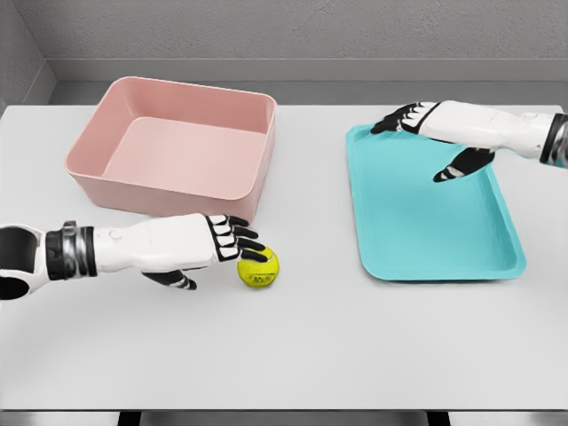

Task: Put the tennis from the blue tray into the pink basket with both arms

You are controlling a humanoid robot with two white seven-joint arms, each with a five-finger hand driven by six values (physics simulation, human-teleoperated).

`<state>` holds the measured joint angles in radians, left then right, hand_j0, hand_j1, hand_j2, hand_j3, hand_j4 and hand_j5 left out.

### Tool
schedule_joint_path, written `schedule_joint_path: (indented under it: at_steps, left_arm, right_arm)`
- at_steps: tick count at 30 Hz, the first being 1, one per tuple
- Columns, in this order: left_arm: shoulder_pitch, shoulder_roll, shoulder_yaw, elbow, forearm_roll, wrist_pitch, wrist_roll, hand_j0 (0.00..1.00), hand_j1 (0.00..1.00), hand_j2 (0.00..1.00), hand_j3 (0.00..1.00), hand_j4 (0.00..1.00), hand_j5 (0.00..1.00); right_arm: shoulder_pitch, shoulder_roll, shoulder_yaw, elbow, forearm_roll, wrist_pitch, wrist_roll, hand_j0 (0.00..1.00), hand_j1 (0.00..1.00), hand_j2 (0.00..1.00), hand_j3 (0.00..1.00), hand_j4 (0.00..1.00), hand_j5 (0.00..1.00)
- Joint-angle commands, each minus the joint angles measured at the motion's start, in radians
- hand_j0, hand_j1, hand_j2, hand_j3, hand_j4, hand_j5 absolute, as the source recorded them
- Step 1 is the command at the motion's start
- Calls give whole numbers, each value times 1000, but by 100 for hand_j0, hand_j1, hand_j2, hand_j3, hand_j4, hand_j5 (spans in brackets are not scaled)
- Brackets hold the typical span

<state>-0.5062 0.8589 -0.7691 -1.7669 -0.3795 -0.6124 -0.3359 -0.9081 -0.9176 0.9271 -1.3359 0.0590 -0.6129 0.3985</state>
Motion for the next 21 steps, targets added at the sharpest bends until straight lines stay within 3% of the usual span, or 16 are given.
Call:
schedule_joint_path:
  at_steps: [1, 3, 10, 18, 21]
  left_arm:
    - [-2, -23, -22, 0, -4, 1, 0, 100, 100, 100, 100, 100, 100]
    - [-52, -55, -85, 1, -7, 1, -2, 100, 100, 100, 100, 100, 100]
    - [-101, -83, -88, 1, -13, 1, -8, 100, 100, 100, 100, 100, 100]
    - [-109, -97, -91, 52, 10, 1, -8, 100, 100, 100, 100, 100, 100]
    - [-114, -120, -131, 75, 33, 1, -8, 100, 100, 100, 100, 100, 100]
  right_arm:
    - [0, -12, -4, 70, -7, 2, -27, 100, 100, 100, 100, 100, 100]
    - [3, -12, -2, 77, -7, 2, -29, 100, 100, 100, 100, 100, 100]
    - [8, -13, 1, 132, -1, 2, -24, 100, 100, 100, 100, 100, 100]
    - [9, 20, 7, 127, 1, 2, -24, 100, 100, 100, 100, 100, 100]
    - [8, 26, 6, 126, 1, 2, -24, 100, 100, 100, 100, 100, 100]
